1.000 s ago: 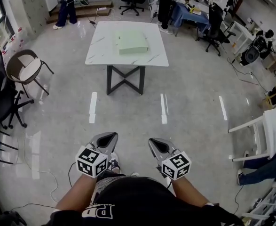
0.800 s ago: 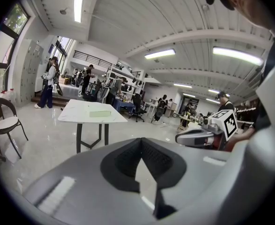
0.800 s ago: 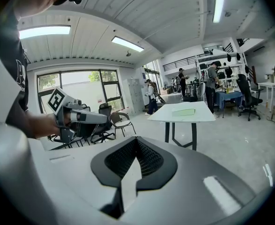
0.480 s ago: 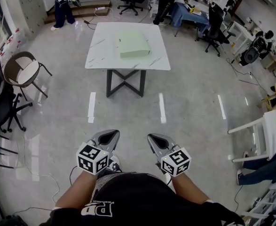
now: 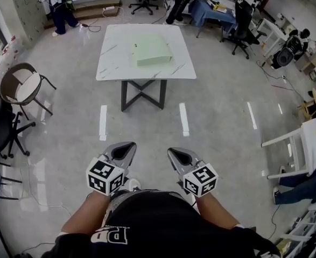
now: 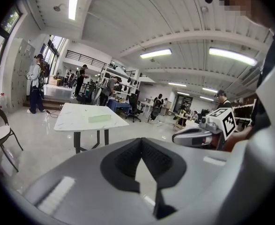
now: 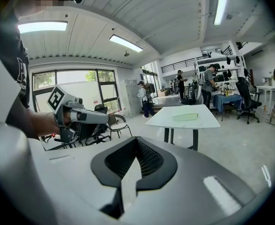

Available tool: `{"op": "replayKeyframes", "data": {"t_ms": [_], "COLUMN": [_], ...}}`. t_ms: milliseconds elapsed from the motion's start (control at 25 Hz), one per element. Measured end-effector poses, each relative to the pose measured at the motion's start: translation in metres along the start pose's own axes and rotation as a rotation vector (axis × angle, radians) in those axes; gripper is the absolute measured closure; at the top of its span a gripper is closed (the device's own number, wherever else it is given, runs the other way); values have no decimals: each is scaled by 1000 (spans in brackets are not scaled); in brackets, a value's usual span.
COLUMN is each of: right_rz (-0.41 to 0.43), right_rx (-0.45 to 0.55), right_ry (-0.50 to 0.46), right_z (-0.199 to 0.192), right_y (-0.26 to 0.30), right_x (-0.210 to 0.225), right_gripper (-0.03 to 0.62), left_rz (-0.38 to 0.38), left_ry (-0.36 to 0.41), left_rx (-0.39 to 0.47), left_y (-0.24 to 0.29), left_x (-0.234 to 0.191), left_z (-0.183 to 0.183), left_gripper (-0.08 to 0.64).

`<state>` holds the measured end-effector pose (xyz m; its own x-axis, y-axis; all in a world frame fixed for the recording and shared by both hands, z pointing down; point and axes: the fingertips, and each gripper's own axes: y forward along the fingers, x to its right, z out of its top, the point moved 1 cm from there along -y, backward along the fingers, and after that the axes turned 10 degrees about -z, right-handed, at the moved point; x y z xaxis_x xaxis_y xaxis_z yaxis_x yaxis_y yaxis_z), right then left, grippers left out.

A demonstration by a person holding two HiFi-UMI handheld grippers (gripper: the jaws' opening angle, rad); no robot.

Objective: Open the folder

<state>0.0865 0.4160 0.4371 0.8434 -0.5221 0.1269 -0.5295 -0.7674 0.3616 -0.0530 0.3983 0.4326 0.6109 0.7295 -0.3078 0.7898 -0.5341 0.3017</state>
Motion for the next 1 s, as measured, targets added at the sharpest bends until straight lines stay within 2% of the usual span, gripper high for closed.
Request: {"op": "replayKeyframes", "data": {"t_ms": [400,760,1000], "right_rz": [-28,-10,-17], "right_rx": [0,-23,-36], "right_ry": [-20,-46,-31], "right_z": [10,12,9], "right_y": [28,53,63], "right_x": [-16,-43,-44], "right_gripper": [593,594,594], "left_rz": [-43,-42,-31], "left_ry": [46,21,7], "left_rx": [-6,-11,1], "left_y": [-7,-25,-31], "left_x": [-31,-58,-69], "left_z": [11,-1,-1], "left_gripper": [506,506,506]}}
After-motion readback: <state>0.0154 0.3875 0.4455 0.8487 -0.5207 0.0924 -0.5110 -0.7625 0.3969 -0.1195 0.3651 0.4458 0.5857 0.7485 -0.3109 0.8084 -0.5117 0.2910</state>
